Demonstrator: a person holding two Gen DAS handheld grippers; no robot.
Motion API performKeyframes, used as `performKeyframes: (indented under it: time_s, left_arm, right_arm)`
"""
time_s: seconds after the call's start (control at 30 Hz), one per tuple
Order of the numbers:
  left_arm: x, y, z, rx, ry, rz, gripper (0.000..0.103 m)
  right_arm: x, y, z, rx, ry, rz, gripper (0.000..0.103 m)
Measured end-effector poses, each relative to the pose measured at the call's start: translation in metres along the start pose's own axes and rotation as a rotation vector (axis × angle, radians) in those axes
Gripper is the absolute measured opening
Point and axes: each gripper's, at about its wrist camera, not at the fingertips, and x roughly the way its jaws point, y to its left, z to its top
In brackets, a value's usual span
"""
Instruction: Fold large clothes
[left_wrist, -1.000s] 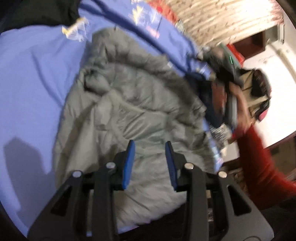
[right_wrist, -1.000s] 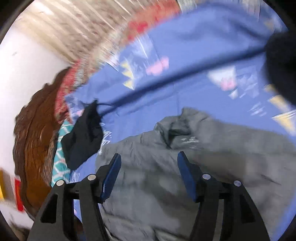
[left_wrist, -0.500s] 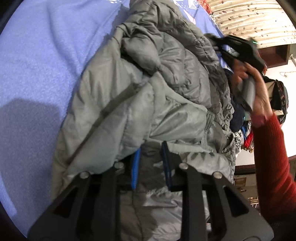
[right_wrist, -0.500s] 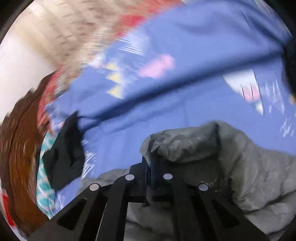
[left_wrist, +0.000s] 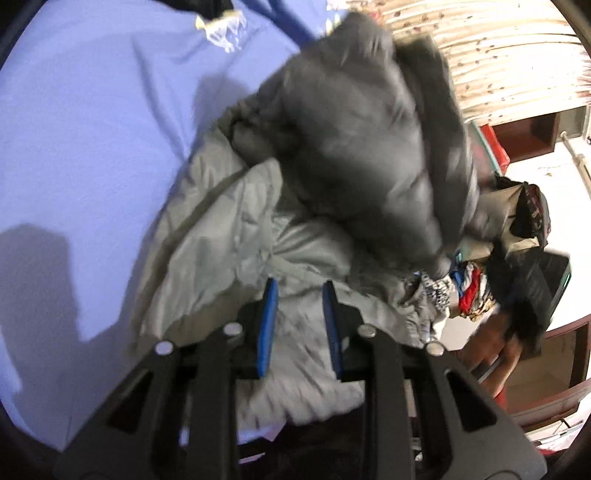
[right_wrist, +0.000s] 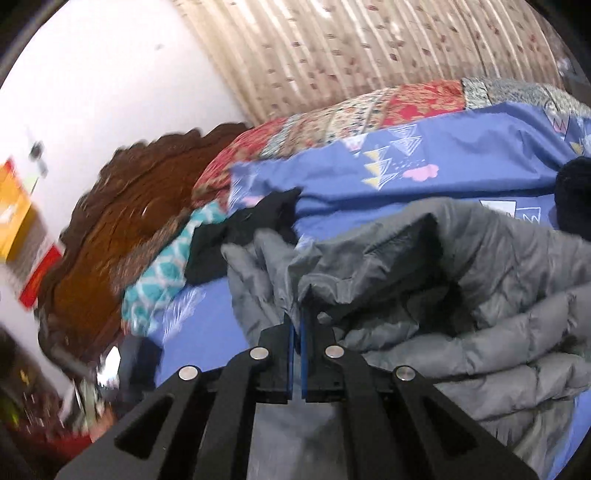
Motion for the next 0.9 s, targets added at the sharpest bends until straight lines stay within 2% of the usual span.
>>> performKeyframes:
  time_s: [0.07, 0.13, 0.23, 0.3, 0.47, 0.57, 0.63, 0.77, 0.8, 0.83, 0.9]
  left_arm:
    - [-0.017, -0.001, -0.006, 0.003, -0.024, -0.012, 0.024]
    - [-0.036, -0.003, -0.013, 0.006, -0.055, -0.022, 0.038]
    - [-0.057, -0.005, -0.021, 0.000, -0.092, -0.039, 0.049]
    - [-0.070, -0.006, -0.028, -0.009, -0.110, -0.062, 0.052]
    - [-0.094, -0.013, -0.038, -0.014, -0.163, -0.046, 0.063]
    - [-0.097, -0.018, -0.040, -0.020, -0.153, -0.109, 0.066]
    - [-0.088, -0.025, -0.041, 0.001, -0.136, -0.132, 0.074]
    - [-0.055, -0.028, -0.042, 0.053, -0.085, -0.043, 0.074]
    - [-0.045, -0.025, -0.041, 0.056, -0.061, -0.007, 0.065]
    - [-0.034, -0.021, -0.041, 0.059, -0.032, 0.027, 0.049]
    - [-0.017, -0.008, -0.041, 0.034, 0.019, 0.057, 0.041]
  right_arm:
    - [-0.012, 0.012, -0.031, -0.021, 0.026, 0.001, 0.028]
    - [-0.018, 0.020, -0.058, -0.022, 0.059, 0.010, 0.028]
    - [-0.023, 0.028, -0.094, -0.037, 0.124, 0.009, 0.028]
    - [-0.029, 0.033, -0.112, -0.040, 0.150, 0.012, 0.028]
    - [-0.032, 0.045, -0.139, -0.068, 0.200, 0.030, 0.028]
    - [-0.028, 0.047, -0.150, -0.065, 0.236, 0.072, 0.028]
    - [-0.023, 0.046, -0.156, -0.065, 0.259, 0.099, 0.028]
    - [-0.013, 0.037, -0.163, -0.028, 0.287, 0.108, 0.029]
    - [-0.016, 0.034, -0.164, -0.018, 0.278, 0.105, 0.030]
    - [-0.022, 0.030, -0.165, -0.013, 0.258, 0.084, 0.031]
    - [-0.044, 0.026, -0.166, -0.029, 0.195, 0.079, 0.034]
